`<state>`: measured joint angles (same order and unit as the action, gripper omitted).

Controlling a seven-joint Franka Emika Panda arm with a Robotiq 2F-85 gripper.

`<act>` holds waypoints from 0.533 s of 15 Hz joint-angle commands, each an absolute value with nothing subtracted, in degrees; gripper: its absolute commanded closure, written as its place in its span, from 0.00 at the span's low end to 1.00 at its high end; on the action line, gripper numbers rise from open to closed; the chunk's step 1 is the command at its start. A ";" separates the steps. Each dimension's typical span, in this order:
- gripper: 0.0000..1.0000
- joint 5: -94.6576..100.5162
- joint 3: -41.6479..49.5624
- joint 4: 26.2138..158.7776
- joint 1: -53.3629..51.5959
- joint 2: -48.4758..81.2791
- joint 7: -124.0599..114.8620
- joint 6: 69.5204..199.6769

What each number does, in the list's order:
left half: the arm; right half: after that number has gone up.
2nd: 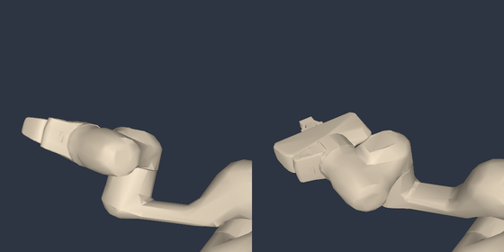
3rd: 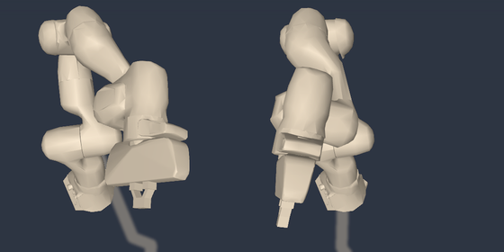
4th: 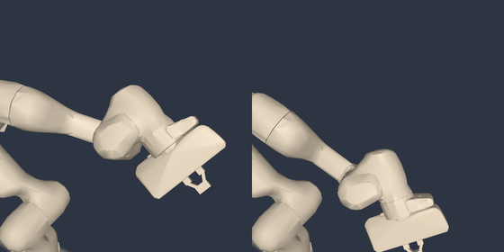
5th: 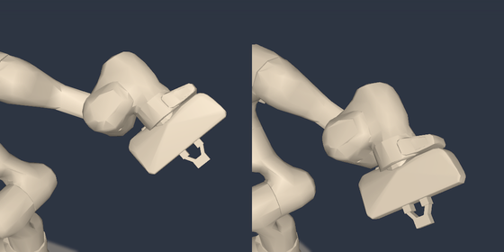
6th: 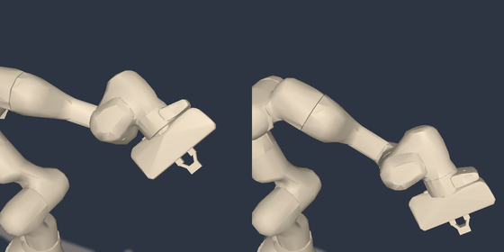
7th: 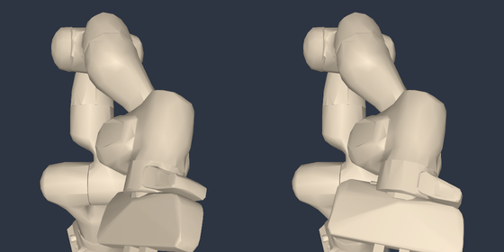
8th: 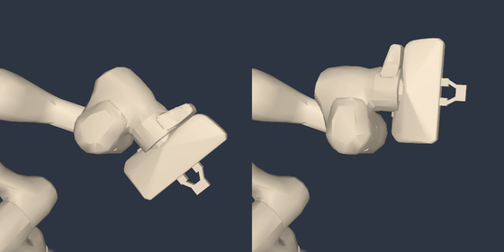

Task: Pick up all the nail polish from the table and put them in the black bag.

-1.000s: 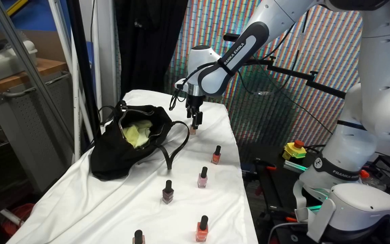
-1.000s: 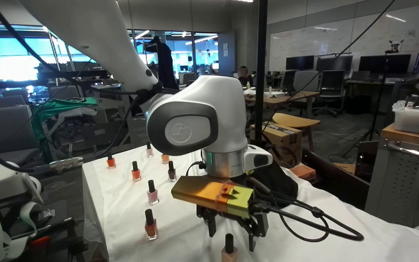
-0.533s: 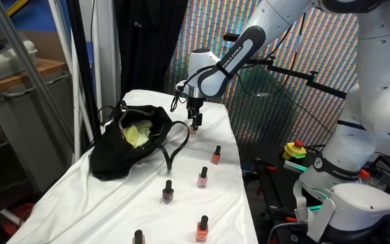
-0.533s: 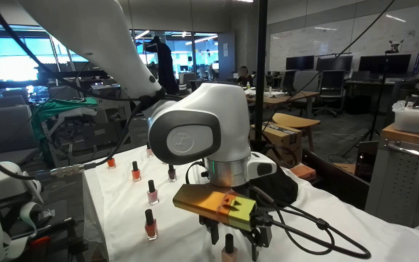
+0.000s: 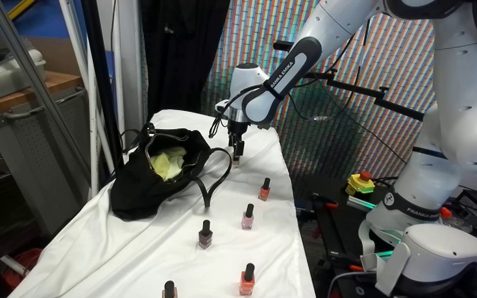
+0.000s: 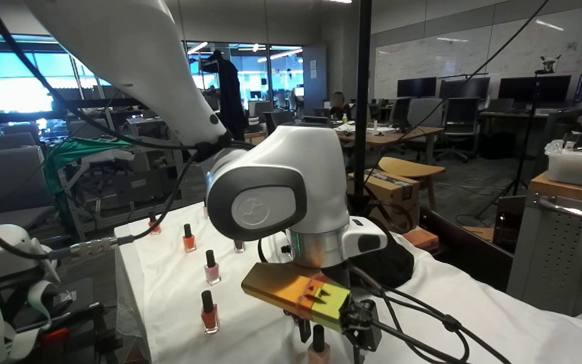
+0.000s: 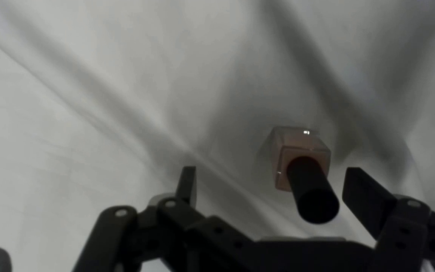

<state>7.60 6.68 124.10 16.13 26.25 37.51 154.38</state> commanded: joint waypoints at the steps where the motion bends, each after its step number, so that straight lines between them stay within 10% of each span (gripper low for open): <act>1: 0.00 7.16 5.67 123.10 17.09 27.85 35.12 156.04; 8: 0.00 7.95 5.74 123.19 16.99 28.46 32.60 155.91</act>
<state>7.60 6.50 124.09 16.13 27.52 33.84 154.70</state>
